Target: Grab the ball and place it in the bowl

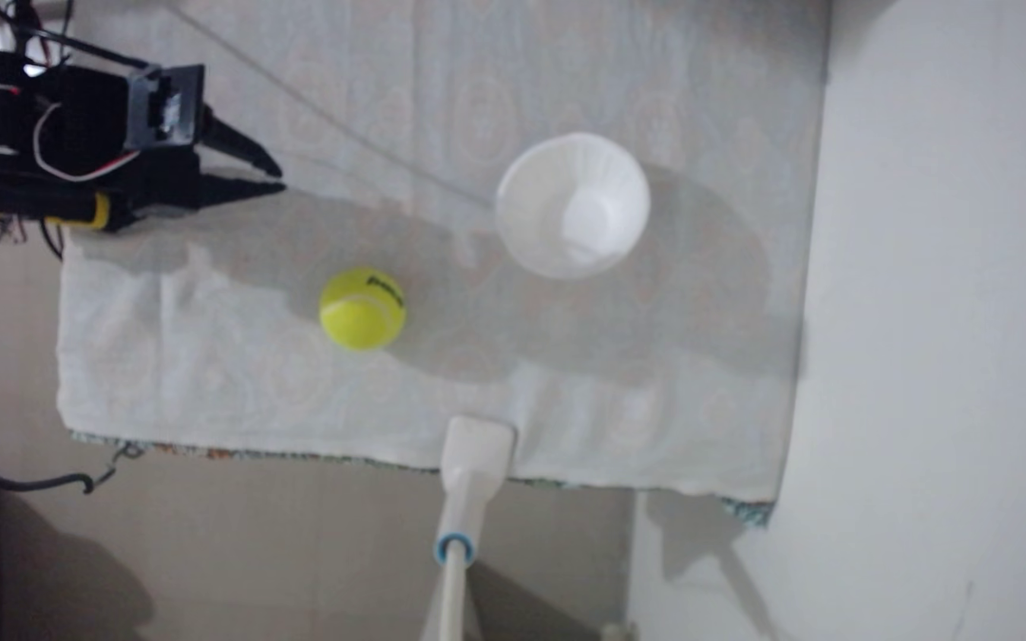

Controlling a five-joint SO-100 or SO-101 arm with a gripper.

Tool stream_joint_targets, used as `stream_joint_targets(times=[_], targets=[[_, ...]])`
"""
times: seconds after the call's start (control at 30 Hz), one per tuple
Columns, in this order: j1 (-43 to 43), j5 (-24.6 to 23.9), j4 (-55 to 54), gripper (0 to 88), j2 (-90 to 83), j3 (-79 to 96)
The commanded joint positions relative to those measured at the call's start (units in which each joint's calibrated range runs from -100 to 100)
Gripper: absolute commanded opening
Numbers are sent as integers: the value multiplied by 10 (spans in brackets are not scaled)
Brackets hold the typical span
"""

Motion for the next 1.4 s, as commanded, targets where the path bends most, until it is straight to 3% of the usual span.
stream_joint_targets(times=[0.0, 1.37], targets=[[13, 2, 6, 1, -7, -61], [206, 7, 33, 1, 315, -478]])
